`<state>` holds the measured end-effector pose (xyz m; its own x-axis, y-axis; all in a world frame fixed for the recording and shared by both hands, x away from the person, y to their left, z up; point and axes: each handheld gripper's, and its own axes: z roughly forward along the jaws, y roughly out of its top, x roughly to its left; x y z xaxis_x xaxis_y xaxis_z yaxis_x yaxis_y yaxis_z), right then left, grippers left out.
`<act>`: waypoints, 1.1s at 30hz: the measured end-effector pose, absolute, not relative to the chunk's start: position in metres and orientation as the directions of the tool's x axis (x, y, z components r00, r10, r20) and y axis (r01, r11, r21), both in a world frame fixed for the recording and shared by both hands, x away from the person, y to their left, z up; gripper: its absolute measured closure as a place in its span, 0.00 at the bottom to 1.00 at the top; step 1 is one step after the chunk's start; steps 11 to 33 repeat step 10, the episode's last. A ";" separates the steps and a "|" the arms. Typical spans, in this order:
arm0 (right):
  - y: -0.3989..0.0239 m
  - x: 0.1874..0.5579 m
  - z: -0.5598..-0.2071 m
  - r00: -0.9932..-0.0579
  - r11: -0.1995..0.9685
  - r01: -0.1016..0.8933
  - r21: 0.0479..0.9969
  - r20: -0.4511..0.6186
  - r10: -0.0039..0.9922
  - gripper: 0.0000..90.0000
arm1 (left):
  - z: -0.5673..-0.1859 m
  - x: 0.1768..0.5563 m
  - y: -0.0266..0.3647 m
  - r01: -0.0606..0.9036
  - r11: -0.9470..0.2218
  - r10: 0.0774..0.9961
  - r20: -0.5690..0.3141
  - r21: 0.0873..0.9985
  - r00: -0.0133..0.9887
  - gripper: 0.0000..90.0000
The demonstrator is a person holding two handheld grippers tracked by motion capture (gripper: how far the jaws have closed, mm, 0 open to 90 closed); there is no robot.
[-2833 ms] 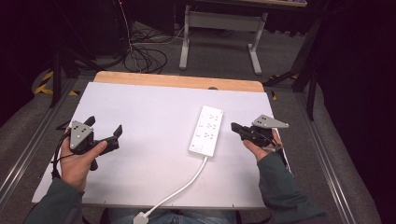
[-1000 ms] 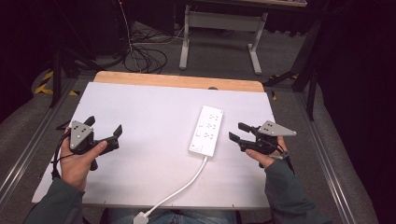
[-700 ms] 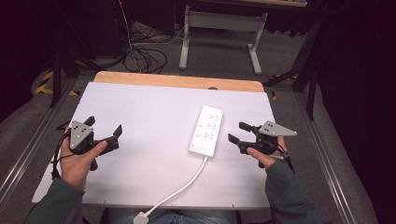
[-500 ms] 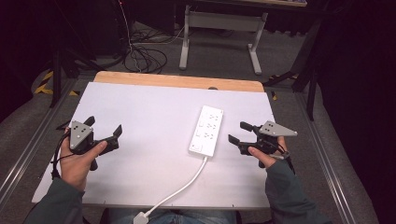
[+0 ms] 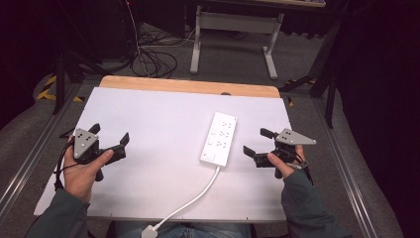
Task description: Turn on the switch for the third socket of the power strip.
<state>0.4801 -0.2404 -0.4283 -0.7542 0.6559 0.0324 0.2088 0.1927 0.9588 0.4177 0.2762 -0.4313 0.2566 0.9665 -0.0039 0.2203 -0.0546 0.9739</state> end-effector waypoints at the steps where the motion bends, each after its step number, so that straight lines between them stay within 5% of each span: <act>1: -0.240 0.480 -0.428 -0.755 0.193 0.209 0.959 0.033 0.655 0.04 | -0.431 0.418 0.276 0.220 -0.054 0.966 -0.004 0.974 0.257 0.05; 33: -0.240 0.481 -0.429 -0.756 0.201 0.212 0.956 0.030 0.654 0.04 | -0.432 0.419 0.276 0.219 -0.053 0.967 -0.005 0.974 0.256 0.05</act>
